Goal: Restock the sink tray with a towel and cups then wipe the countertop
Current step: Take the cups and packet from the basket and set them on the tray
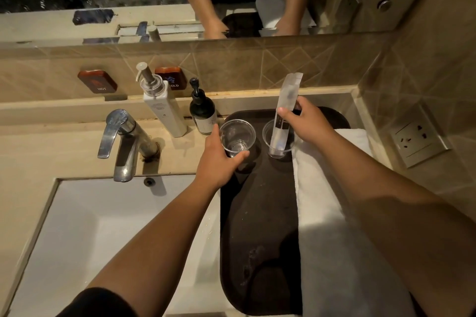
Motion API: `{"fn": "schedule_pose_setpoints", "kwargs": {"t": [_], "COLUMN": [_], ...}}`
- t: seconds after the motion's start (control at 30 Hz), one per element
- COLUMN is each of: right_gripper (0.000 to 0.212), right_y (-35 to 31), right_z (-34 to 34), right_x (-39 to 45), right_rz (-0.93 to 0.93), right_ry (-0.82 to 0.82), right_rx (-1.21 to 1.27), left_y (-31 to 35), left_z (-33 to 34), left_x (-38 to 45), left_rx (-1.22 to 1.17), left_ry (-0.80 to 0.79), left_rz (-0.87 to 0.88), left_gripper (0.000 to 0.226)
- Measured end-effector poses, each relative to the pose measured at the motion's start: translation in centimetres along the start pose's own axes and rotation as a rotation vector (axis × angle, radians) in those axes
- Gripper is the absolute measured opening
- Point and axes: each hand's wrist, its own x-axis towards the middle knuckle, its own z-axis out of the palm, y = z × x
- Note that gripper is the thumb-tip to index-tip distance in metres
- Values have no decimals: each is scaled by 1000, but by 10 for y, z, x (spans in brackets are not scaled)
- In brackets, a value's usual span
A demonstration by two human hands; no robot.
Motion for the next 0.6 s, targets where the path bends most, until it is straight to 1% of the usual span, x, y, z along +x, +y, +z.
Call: {"fn": "schedule_pose_setpoints", "kwargs": {"t": [0.2,0.33,0.4,0.47,0.5,0.53,0.6], "right_gripper": [14,2,5,7,5,7,21], "right_y": [-16,-41,-64,-86,-94,-98,-96], "right_z": [1,-17,-35,-53,-61,-64,-57], "right_x": [6,-10,-23,-40,-49,-58,-73], "right_rz": [-7,-95,-184,-270,-302,-314,-258], "right_ry": [54,64,80,77,62,37,-29], "right_rx": [96,194,257,365,411,450,467], "left_y": [-4,-5,-2,5,10,16,29], "left_z": [0,-1,-3,-7,-11,-15,-26], "left_x": [1,2,0,-5,-10,-18,-39], "left_rx": [-15,-15,-8,7,8,-4,-98], "left_ry": [-7,-9,-22,-7,21,62,124], "left_rz": [26,27,16,19,32,52,85], "left_gripper": [96,99,102,99,93,84,57]}}
